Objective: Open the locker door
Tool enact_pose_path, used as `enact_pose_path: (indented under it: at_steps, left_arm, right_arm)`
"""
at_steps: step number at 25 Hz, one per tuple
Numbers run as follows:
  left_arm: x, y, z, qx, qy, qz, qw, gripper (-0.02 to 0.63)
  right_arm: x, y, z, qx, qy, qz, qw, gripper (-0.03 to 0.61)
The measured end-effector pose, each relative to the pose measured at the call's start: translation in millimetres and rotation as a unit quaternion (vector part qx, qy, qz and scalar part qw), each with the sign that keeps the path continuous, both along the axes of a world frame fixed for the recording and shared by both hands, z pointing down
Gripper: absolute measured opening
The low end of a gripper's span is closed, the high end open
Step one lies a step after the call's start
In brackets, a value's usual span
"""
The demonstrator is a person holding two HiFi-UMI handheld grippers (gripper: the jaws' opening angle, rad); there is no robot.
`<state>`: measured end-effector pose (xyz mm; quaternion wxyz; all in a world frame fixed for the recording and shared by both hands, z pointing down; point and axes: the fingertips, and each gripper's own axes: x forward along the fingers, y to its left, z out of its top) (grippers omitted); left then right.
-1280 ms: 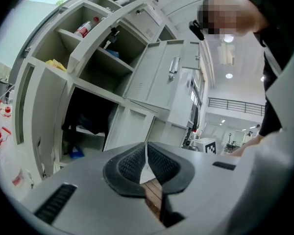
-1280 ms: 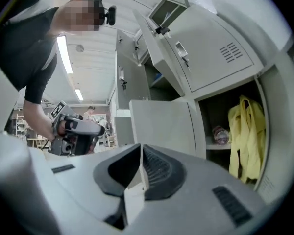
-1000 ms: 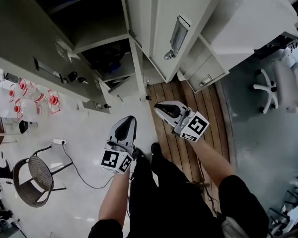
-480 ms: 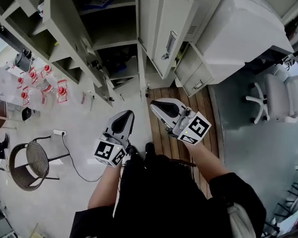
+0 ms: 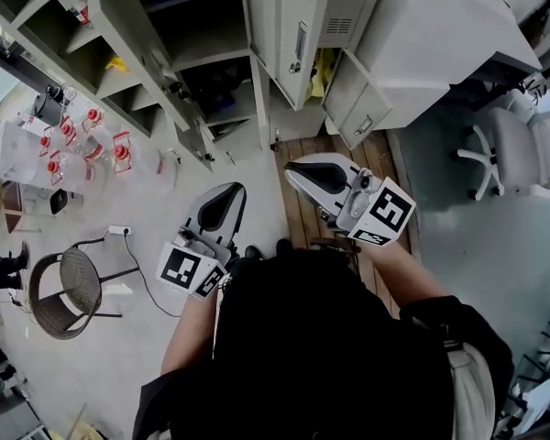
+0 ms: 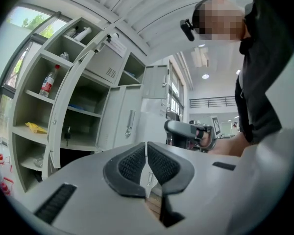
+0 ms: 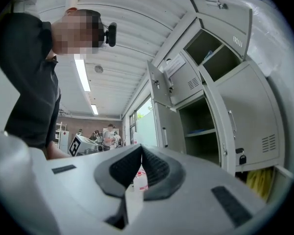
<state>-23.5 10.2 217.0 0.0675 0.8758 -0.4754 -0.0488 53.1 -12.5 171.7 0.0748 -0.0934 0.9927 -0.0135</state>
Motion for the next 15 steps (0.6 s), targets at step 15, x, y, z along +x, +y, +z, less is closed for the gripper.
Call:
enact_pose_path:
  at_steps: [15]
  left_arm:
    - [11.0,9.9,-1.8,-0.005,-0.017,0.052,0.9985,0.026]
  right_arm:
    - [0.3,5.6,25.4,-0.002,0.015,-0.012,1.000,0.011]
